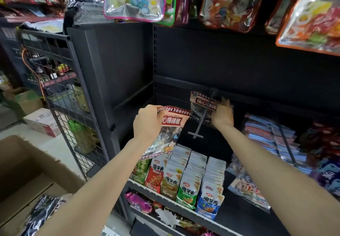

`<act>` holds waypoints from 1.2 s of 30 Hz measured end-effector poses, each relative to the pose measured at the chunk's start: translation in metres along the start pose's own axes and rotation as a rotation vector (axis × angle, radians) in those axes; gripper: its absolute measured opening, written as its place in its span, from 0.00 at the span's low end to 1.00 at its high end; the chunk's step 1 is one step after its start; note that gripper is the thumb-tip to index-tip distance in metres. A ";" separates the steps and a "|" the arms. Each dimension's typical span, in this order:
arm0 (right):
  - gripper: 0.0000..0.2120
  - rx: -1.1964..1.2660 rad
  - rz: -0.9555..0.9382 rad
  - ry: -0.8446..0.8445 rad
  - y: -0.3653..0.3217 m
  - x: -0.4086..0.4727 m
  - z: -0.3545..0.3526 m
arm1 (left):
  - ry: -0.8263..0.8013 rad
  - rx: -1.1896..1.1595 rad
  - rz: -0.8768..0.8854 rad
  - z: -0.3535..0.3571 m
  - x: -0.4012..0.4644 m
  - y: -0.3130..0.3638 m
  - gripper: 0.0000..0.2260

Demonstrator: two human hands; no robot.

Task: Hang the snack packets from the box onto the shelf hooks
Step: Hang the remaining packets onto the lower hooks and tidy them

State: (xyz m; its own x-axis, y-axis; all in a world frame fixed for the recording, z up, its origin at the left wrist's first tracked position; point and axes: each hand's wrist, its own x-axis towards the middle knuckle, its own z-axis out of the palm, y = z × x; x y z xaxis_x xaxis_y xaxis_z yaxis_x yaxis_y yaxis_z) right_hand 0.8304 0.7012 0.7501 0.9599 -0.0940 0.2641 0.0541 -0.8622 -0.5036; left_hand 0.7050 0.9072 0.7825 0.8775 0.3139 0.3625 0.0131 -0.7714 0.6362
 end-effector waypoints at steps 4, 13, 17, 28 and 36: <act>0.16 0.383 0.029 0.087 -0.003 -0.059 -0.005 | -0.070 -0.110 0.006 -0.002 -0.009 -0.017 0.12; 0.10 0.850 0.130 -0.364 -0.010 -0.151 -0.014 | -0.421 -0.428 -0.005 -0.007 -0.042 -0.034 0.04; 0.05 0.806 0.053 -0.127 -0.008 -0.158 -0.028 | -0.427 -0.587 -0.068 0.005 -0.051 -0.022 0.04; 0.06 0.486 0.078 0.027 -0.007 -0.146 -0.030 | -0.291 -0.468 -0.196 0.037 -0.045 -0.005 0.13; 0.07 0.351 0.014 0.061 -0.008 -0.142 -0.028 | -0.277 -0.360 -0.139 0.041 -0.037 -0.005 0.12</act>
State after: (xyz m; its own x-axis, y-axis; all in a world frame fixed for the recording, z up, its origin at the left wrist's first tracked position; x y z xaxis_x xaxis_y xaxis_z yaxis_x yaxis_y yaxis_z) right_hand 0.6860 0.7074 0.7394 0.9437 -0.1433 0.2982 0.1421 -0.6383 -0.7565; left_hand 0.6923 0.8768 0.7376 0.9746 0.2033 0.0934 0.0152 -0.4764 0.8791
